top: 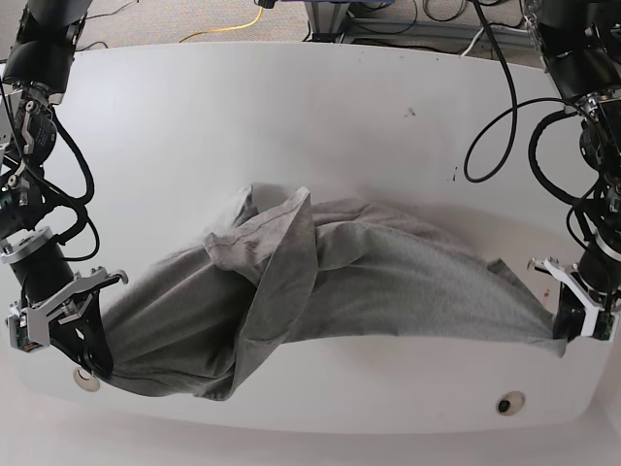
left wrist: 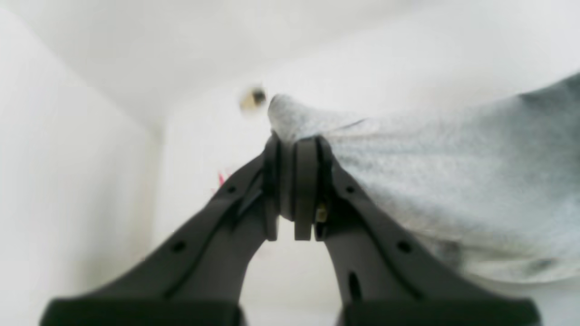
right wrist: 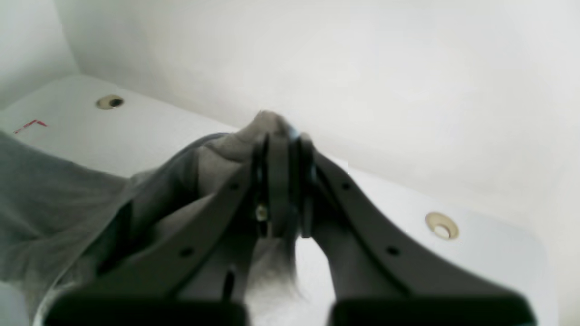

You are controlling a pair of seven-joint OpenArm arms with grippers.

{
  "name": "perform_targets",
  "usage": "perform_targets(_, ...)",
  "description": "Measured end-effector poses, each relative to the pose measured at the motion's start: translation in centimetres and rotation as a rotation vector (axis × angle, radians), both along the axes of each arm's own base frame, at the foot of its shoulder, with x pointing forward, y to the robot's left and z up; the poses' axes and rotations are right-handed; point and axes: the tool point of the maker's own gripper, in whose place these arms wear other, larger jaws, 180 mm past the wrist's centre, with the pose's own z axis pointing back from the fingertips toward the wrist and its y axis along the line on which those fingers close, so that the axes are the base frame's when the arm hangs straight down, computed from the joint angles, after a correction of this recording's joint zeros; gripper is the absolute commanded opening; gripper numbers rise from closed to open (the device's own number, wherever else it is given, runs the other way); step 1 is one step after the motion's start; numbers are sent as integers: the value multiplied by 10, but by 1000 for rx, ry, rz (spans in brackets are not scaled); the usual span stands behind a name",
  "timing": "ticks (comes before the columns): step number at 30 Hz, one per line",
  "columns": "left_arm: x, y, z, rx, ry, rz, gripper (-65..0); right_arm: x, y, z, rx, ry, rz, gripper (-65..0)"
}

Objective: Layout the t-shirt on the table in an organized manner, then fold the t-shirt properly
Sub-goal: 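Lift the stretched t-shirt with both grippers and swing it up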

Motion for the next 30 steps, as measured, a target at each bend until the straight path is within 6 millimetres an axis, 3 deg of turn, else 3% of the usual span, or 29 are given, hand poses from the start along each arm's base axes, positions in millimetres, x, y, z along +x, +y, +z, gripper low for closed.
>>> perform_targets(5,15,9,42,21,-55,42,-647,10,-17,10,-18,-7,-47,-648)
perform_targets(14,28,16,114,26,-175,76,-647,23,-30,52,-45,-98,-39,-648)
perform_targets(17,34,21,121,9,-175,86,-646,29,-37,59,-42,-92,-56,-648)
perform_targets(21,43,30,115,-23,-127,104,-646,40,-52,66,-44,-49,-89,-648)
perform_targets(25,50,39,108,-48,-87,126,-646,45,-53,80,-100,-51,-67,-648)
perform_targets(30,49,40,117,-49,-90,134,-646,43,-53,99,-120,-85,-60,-648)
